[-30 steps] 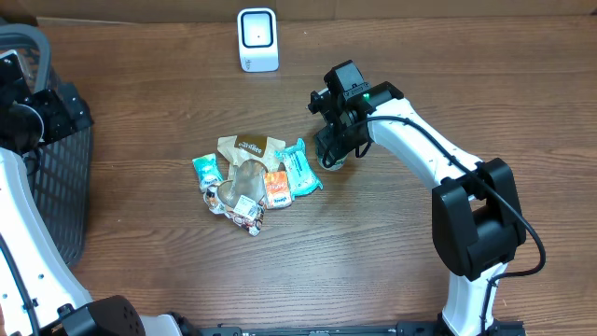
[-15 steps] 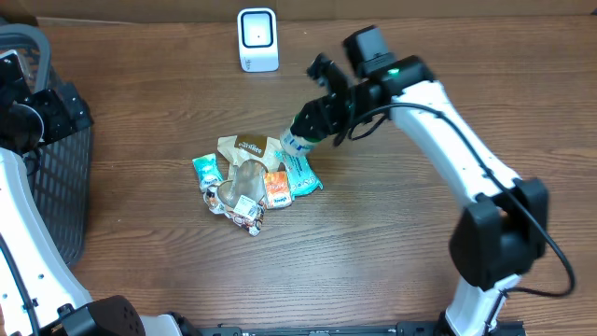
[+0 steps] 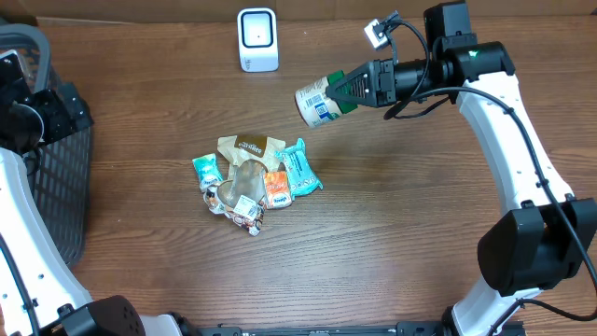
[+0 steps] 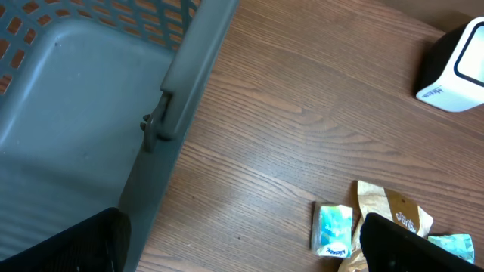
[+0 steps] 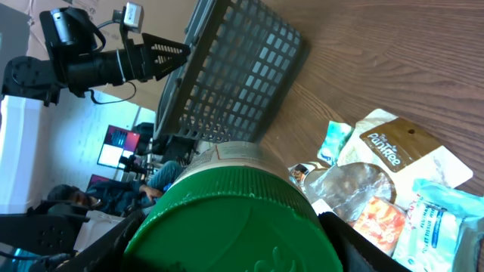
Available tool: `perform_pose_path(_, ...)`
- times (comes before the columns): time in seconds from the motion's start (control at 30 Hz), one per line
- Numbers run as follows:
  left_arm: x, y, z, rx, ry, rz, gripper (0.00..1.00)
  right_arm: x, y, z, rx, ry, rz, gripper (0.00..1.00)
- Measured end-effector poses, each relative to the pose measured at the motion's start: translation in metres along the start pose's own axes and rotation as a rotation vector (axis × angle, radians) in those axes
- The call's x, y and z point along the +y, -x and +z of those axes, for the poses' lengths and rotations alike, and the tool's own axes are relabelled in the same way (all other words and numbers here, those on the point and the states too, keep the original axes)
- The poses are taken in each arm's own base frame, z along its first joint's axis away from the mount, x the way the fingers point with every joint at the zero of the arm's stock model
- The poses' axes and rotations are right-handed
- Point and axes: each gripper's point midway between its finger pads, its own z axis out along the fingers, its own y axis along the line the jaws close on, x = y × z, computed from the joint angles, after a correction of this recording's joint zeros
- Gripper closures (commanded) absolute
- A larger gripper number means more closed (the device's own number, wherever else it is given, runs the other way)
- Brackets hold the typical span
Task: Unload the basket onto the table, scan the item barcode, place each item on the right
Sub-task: 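Lift the jar and hold it up in front of the scanner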
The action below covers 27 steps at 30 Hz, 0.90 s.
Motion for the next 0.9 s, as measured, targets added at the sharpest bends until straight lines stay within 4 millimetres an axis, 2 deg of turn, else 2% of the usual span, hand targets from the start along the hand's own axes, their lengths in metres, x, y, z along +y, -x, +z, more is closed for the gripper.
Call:
perform_pose_path(0.23, 0.000, 0.000, 0.000, 0.000, 0.000, 0.000, 0.00, -0.014, 0.003, -0.001, -0.007, -0.081, -0.002, 0.91)
perform_pose_path(0.43, 0.000, 0.000, 0.000, 0.000, 0.000, 0.000, 0.00, -0.048, 0.019, -0.001, -0.057, -0.342, 0.061, 0.88)
perform_pose_path(0.5, 0.000, 0.000, 0.000, 0.000, 0.000, 0.000, 0.00, -0.050, 0.034, 0.001, -0.091, -0.480, 0.027, 0.87)
perform_pose_path(0.57, 0.000, 0.000, 0.000, 0.000, 0.000, 0.000, 0.00, -0.047, 0.050, 0.006, -0.129, -0.596, -0.037, 0.91)
perform_pose_path(0.63, 0.000, 0.000, 0.000, 0.000, 0.000, 0.000, 0.00, -0.043, 0.073, 0.014, -0.201, -0.745, -0.156, 0.94)
perform_pose_path(0.73, 0.000, 0.000, 0.000, 0.000, 0.000, 0.000, 0.01, -0.035, 0.093, 0.030, -0.281, -0.892, -0.300, 0.94)
perform_pose_path(0.83, 0.000, 0.000, 0.000, 0.000, 0.000, 0.000, 0.01, -0.021, 0.124, 0.048, -0.411, -1.011, -0.476, 0.90)
perform_pose_path(0.87, 0.000, 0.000, 0.000, 0.000, 0.000, 0.000, 0.00, -0.022, 0.135, 0.054, -0.452, -1.051, -0.536, 0.85)
perform_pose_path(0.9, 0.000, 0.000, 0.000, 0.000, 0.000, 0.000, 0.01, -0.023, 0.138, 0.055, -0.461, -1.064, -0.552, 0.85)
